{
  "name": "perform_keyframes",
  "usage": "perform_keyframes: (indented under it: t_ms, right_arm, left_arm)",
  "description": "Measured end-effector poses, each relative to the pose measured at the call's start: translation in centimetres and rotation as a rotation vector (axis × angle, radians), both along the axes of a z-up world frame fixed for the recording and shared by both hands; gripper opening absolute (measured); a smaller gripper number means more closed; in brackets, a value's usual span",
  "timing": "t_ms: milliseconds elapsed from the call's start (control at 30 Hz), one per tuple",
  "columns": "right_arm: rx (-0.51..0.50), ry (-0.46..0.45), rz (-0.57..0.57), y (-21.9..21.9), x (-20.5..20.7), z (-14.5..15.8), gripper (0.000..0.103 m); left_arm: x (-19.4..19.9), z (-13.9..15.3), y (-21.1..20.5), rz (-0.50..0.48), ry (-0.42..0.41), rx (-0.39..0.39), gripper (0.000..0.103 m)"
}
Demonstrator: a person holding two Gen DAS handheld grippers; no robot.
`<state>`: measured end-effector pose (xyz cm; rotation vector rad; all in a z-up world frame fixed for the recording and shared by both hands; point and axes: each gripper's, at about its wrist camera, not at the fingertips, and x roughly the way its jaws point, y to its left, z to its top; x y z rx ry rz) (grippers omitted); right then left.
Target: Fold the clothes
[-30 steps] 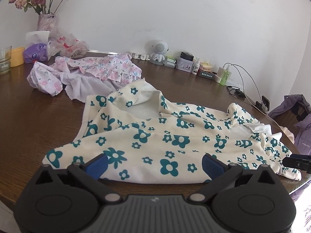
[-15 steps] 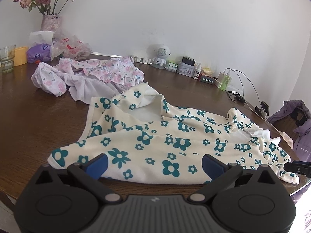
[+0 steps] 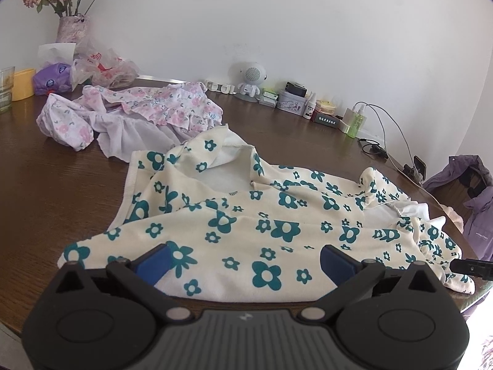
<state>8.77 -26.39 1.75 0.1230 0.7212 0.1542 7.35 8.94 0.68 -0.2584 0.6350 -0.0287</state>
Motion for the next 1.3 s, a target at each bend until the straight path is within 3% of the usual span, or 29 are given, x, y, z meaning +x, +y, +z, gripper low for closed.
perform_keyframes:
  t_ms: [67,100,233,367,400,500,667,800,867,1000,1100,1200,1300]
  right_arm:
    - [0.009,0.006,-0.019,-0.6,0.4,-0.1,0.101]
    - [0.009,0.009,-0.024,-0.8,0.5,-0.2,0.095]
    - [-0.029,0.040,-0.011,-1.0,1.1,-0.7,0.062]
    - [-0.114,0.055,0.023,-1.0,1.2,-1.4,0.034]
    - [-0.139,0.050,0.027,-1.0,1.2,-1.5,0.030]
    - [-0.182,0.044,0.034,-1.4,1.2,-1.6,0.029]
    - [-0.187,0.069,0.021,-2.3,1.4,-1.3,0.032]
    - [-0.086,0.120,0.044,-3.1,2.9,0.4,0.035]
    - [-0.052,0.097,0.090,-3.0,3.8,2.1,0.048]
    - [-0.108,0.035,0.207,-1.3,7.0,5.9,0.086]
    - [-0.169,0.009,0.278,0.1,10.6,7.7,0.102]
    - [-0.212,0.055,0.379,1.1,15.2,7.9,0.102]
    - [-0.233,0.130,0.443,1.5,19.8,6.4,0.102]
  left_arm:
    - [0.5,-0.2,0.0,0.005,0.008,-0.008,0.103]
    - [0.7,-0.3,0.2,0.011,0.011,-0.018,0.103]
    - [1.4,-0.5,0.5,0.017,0.023,-0.024,0.102]
    - [2.2,-0.9,0.4,0.018,0.053,0.046,0.097]
    - [2.4,-1.0,0.4,0.016,0.059,0.067,0.095]
    - [2.5,-1.4,0.3,0.005,0.064,0.114,0.094]
    - [2.5,-1.6,-0.3,-0.021,0.079,0.182,0.094]
    - [3.1,0.2,0.4,-0.060,0.064,0.110,0.095]
    - [3.7,1.6,1.0,-0.101,0.040,0.081,0.096]
    - [6.3,4.5,2.3,-0.156,0.021,0.115,0.101]
    - [9.5,6.4,3.1,-0.195,0.034,0.147,0.102]
    - [13.7,7.5,3.8,-0.268,0.069,0.162,0.102]
    - [17.2,7.7,4.9,-0.287,0.111,0.126,0.102]
